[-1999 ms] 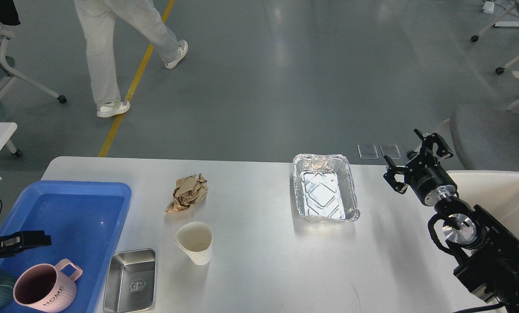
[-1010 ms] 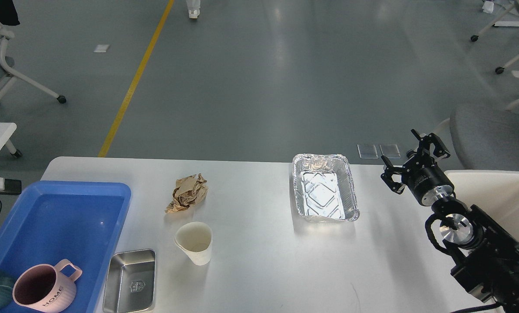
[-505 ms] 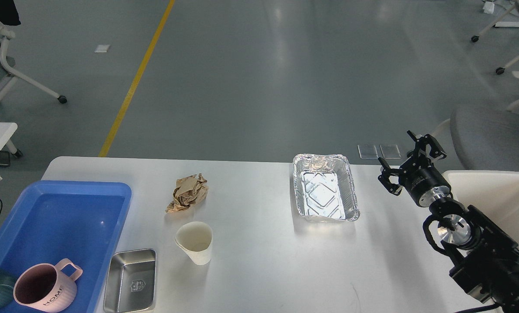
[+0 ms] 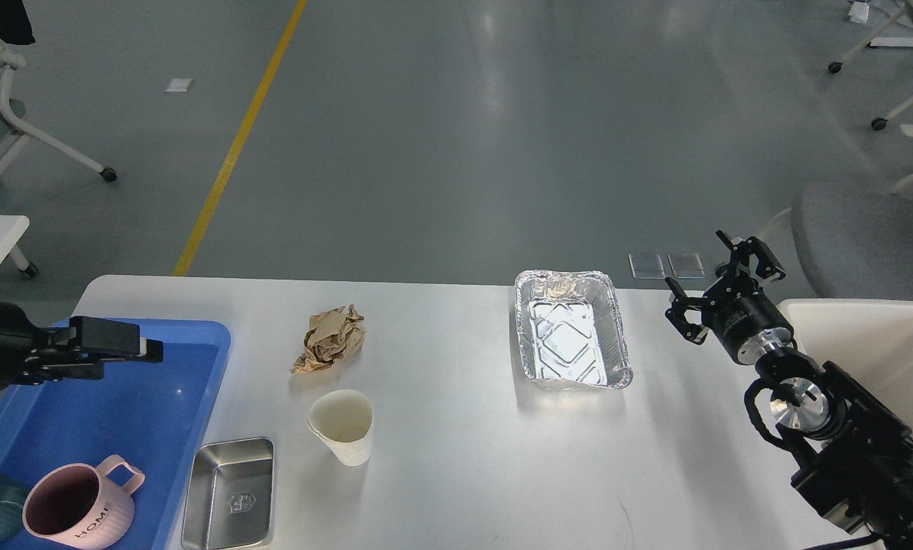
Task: Tidy desktop
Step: 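Move the left gripper to the small steel tray and grasp its edge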
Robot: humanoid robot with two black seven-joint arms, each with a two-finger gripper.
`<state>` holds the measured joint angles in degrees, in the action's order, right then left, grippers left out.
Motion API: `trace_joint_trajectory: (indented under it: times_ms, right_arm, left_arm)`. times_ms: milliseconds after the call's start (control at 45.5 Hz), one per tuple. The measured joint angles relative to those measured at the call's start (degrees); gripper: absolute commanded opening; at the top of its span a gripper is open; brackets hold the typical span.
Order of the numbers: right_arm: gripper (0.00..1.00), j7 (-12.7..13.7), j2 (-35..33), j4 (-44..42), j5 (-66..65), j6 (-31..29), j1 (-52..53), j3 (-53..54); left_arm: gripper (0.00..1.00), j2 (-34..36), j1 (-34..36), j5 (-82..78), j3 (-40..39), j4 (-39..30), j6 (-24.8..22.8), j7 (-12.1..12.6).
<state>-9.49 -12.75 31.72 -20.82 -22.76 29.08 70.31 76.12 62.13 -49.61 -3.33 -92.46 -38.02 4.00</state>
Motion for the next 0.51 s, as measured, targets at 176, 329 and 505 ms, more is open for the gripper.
trace_joint_trajectory:
  times_ms: [176, 329, 505]
  right_arm:
    - [1.0, 0.0, -0.1, -0.1, 0.0, 0.0, -0.1, -0.1]
    - [1.0, 0.0, -0.3, -0.2, 0.0, 0.0, -0.1, -0.1]
    - [1.0, 0.0, -0.4, -0.3, 0.0, 0.0, 0.0, -0.1]
  left_arm:
    - [0.89, -5.8, -5.5, -4.4, 2.4, 0.2, 6.3, 0.9]
    - [0.89, -8.0, -12.4, -10.8, 2.6, 1.2, 13.7, 1.0]
    - [0.88, -8.8, -17.4, -12.9, 2.7, 2.0, 18.7, 1.0]
